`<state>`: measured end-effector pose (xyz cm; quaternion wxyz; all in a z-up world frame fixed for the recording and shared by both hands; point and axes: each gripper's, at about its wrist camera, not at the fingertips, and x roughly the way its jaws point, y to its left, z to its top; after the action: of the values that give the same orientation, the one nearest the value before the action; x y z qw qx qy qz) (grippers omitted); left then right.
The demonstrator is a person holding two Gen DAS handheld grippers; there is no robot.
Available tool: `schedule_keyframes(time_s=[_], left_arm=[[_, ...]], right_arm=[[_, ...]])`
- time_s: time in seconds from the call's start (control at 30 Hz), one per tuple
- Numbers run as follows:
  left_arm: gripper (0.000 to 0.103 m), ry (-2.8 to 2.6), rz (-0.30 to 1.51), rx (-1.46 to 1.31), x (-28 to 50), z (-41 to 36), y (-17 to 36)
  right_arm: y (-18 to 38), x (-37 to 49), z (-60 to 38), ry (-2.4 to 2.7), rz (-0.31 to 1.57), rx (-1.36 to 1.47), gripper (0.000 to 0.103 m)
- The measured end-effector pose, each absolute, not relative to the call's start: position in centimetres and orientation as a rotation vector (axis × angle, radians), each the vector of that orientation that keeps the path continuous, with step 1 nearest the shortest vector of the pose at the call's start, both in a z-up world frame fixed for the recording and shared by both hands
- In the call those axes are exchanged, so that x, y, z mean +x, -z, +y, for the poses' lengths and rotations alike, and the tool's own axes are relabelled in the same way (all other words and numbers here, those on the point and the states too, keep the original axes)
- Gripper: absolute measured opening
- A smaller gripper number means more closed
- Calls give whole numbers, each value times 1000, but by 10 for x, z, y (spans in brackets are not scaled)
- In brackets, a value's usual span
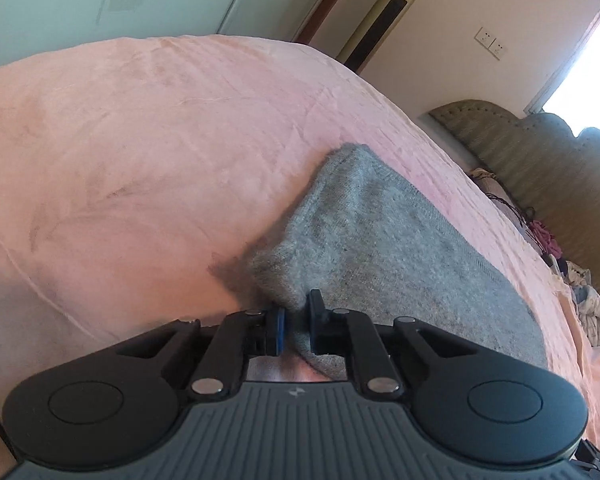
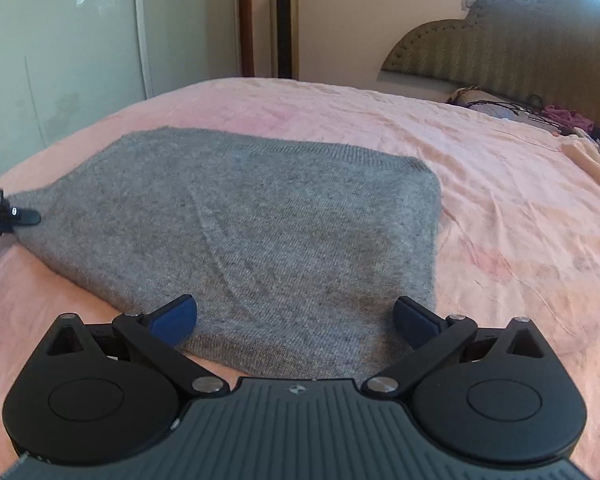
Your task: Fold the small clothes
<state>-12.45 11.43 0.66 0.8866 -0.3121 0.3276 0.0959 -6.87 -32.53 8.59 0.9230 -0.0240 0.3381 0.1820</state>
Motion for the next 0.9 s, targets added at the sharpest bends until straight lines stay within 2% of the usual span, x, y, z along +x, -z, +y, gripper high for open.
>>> schedule_keyframes(time_s=[0.03,0.07,0.1,0.17,0.23,0.27,0.3,0.33,0.37,0.4,0.5,0.6,0.77,0.9], left_arm=[[14,-196,678,-667,-125,114,-6],[28,-179,671,-695,-125,114,-6],[55,-143,654,-721,-124,114,-7],[83,-86,639,-752,-122,111,-9],[81,-115,648,-723,-118,102,-12],[77,-121,644,-705,-116,99,-12],[57,-133,643,-698,-114,98,-10],[45,-155,649,-692,-111,99,-9],[26,-181,655,-688,-109,100,-7],[14,-203,661,-702,-106,105,-5],[6,-221,668,-722,-102,111,-5],[5,-232,642,-527,-96,86,-21],[5,27,467,-125,-93,-10,-60],[5,283,457,55,-97,-82,-47]], right_arm=[[-84,-67,-327,-373,706,-44,103],[-77,-64,-328,-376,740,-53,103],[-72,-65,-325,-374,731,-101,103],[-74,-64,-321,-371,730,-123,103],[-81,-61,-325,-368,737,-60,103],[-84,-60,-328,-371,730,-28,103],[-88,-59,-330,-376,724,1,103],[-90,-59,-331,-381,722,15,103],[-92,-59,-332,-381,719,18,103],[-94,-59,-331,-378,713,12,103],[-98,-60,-331,-383,704,11,103],[-100,-60,-337,-396,704,74,103],[-105,-35,-365,-494,748,412,103],[-90,11,-390,-600,839,745,103]])
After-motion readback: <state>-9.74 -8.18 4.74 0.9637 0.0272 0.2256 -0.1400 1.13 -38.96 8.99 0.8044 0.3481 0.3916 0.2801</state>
